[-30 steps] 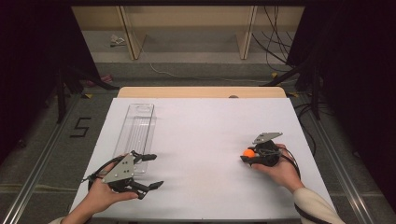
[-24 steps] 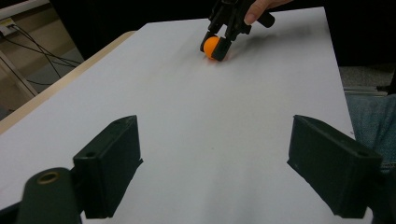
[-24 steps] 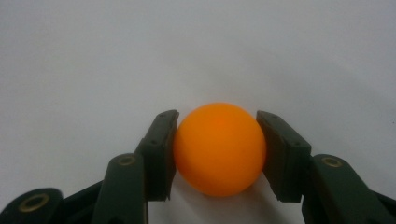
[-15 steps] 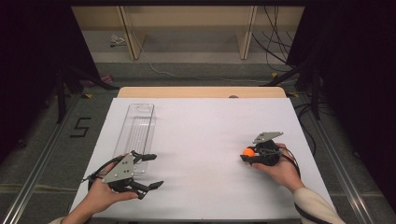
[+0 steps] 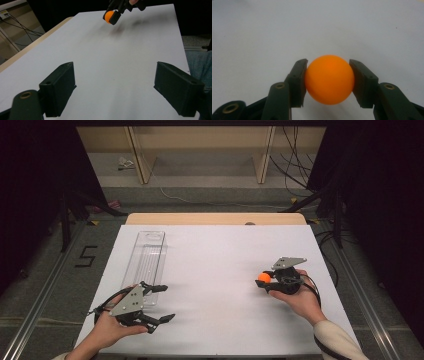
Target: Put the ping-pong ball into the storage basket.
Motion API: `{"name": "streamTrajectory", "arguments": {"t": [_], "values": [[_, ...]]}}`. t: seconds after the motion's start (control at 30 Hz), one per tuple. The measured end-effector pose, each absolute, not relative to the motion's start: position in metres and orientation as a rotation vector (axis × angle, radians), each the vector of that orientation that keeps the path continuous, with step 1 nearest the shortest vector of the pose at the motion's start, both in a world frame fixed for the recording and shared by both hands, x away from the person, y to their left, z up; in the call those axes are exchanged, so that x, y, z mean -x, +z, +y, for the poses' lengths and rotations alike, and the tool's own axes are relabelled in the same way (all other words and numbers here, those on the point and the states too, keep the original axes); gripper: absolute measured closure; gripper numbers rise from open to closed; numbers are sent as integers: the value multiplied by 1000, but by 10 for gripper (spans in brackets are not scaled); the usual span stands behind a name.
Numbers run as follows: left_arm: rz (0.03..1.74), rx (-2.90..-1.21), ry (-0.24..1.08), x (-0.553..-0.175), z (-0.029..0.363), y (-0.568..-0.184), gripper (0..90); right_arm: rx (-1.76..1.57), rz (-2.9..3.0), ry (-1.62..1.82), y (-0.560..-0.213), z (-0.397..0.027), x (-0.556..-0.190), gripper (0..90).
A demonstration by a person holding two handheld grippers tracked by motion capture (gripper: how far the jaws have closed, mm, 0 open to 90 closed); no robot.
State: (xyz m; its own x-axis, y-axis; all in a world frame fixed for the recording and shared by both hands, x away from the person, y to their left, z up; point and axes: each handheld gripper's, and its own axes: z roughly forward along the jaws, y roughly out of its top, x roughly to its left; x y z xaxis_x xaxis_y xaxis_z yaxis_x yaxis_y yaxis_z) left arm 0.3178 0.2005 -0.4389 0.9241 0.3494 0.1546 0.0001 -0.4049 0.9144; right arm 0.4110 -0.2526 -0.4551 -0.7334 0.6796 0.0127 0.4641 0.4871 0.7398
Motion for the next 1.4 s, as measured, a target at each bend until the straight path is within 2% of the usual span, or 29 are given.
{"name": "streamTrajectory", "arguments": {"t": [1.4], "values": [[252,-1958,388,-318,201,-439,166,-888,2400,1219,-435,-219,-425,514]]}}
